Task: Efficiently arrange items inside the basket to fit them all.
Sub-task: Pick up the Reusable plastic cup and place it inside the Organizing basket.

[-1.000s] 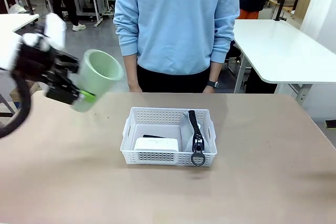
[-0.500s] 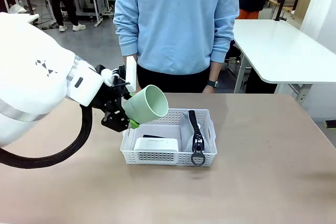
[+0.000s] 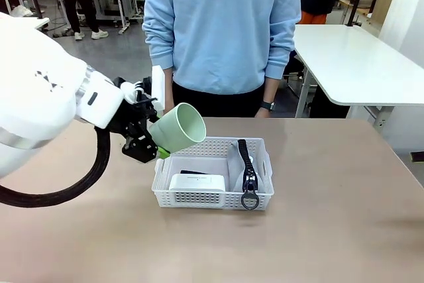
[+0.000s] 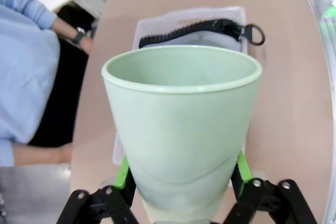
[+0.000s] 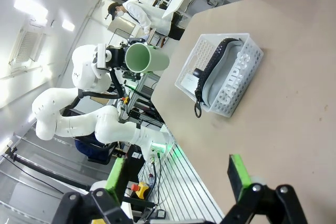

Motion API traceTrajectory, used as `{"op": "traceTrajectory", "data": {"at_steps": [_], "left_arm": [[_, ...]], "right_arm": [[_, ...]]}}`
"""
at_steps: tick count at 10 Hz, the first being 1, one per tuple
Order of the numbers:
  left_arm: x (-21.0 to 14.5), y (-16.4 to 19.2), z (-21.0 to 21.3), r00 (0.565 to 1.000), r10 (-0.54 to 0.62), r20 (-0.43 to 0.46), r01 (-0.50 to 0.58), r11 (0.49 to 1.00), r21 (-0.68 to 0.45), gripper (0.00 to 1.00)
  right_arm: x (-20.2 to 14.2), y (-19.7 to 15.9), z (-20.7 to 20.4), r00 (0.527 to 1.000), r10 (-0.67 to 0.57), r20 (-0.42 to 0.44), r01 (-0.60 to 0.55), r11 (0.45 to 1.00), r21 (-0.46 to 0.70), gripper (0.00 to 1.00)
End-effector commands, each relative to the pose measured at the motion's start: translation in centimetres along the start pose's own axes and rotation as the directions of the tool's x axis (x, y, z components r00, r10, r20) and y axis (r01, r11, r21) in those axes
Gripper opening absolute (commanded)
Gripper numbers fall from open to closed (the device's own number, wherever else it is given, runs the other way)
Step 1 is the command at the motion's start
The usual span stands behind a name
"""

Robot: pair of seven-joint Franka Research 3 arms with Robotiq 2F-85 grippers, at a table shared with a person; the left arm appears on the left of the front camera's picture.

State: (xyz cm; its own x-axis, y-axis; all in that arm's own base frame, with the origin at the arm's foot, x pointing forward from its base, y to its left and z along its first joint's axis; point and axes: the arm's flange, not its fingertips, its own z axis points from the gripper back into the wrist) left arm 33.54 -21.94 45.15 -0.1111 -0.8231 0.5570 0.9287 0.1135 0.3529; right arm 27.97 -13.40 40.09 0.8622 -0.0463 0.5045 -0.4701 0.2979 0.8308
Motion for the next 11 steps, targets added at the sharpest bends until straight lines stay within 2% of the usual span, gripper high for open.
{"op": "traceTrajectory", "data": {"at_steps": [1, 4, 7, 8, 11], "left_arm": [[2.7, 1.0, -2.1, 0.982, 0.09, -0.166, -0.09, 0.996, 0.009, 0.85], [7.0, 3.2, -6.1, 0.95, 0.044, -0.308, -0.056, 0.998, -0.029, 0.85], [9.3, 4.1, -9.6, 0.884, 0.062, -0.463, -0.048, 0.998, 0.042, 0.85], [9.5, 4.7, -10.6, 0.868, 0.057, -0.493, -0.055, 0.998, 0.017, 0.85], [9.5, 4.9, -12.6, 0.859, 0.01, -0.512, -0.029, 0.999, -0.028, 0.85]], "right_arm": [[0.0, 0.1, 0.0, 1.0, 0.014, 0.008, -0.014, 1.0, 0.009, 1.0], [0.0, 0.1, 0.0, 1.0, 0.014, 0.008, -0.014, 1.0, 0.009, 1.0], [0.0, 0.1, 0.0, 1.0, 0.014, 0.008, -0.014, 1.0, 0.009, 1.0], [0.0, 0.1, 0.0, 1.0, 0.014, 0.008, -0.014, 1.0, 0.009, 1.0], [0.0, 0.1, 0.0, 1.0, 0.014, 0.008, -0.014, 1.0, 0.009, 1.0]]}}
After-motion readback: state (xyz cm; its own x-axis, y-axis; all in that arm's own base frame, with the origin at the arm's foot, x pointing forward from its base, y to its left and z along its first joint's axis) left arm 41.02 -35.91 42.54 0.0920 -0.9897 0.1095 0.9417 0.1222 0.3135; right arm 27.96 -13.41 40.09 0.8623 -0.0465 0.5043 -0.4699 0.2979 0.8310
